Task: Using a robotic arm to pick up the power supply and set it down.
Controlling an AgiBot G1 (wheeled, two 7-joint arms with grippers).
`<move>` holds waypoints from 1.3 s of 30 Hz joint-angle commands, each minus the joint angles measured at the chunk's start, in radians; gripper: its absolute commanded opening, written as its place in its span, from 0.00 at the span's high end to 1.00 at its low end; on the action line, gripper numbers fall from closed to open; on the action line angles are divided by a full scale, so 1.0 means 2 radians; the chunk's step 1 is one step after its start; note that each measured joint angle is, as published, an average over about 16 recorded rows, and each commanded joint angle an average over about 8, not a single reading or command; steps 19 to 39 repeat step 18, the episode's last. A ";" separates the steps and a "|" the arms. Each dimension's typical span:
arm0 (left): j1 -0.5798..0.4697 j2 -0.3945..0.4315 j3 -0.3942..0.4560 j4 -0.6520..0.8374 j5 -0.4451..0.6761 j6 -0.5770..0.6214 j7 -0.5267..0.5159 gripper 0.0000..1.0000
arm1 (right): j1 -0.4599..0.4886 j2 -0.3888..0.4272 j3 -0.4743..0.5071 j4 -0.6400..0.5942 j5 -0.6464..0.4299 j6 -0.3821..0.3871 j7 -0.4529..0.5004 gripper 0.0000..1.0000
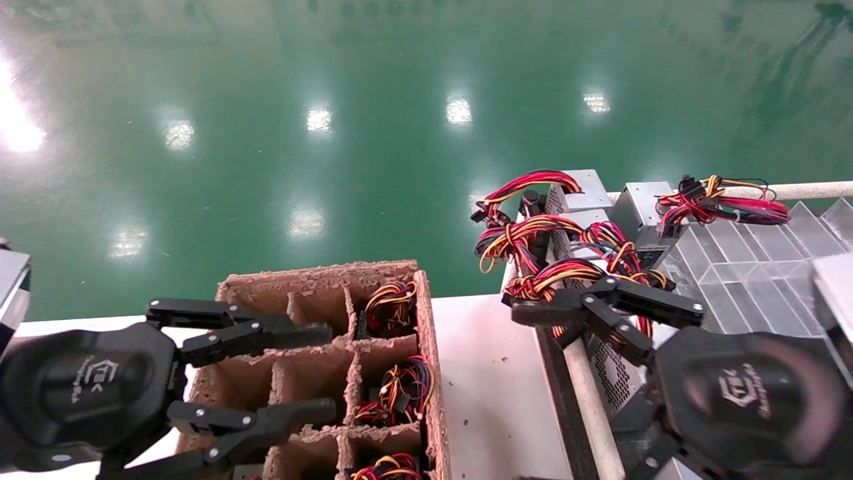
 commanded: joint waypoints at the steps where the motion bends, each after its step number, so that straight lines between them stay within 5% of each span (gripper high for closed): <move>1: 0.000 0.000 0.000 0.000 0.000 0.000 0.000 0.00 | -0.011 -0.013 0.020 0.001 -0.013 0.002 0.008 0.00; 12: 0.000 0.000 0.000 0.000 0.000 0.000 0.000 0.00 | -0.049 -0.057 0.088 0.005 -0.056 0.007 0.035 0.00; 39: 0.000 0.000 0.000 0.000 0.000 0.000 0.000 0.00 | -0.047 -0.055 0.084 0.005 -0.055 0.008 0.033 0.00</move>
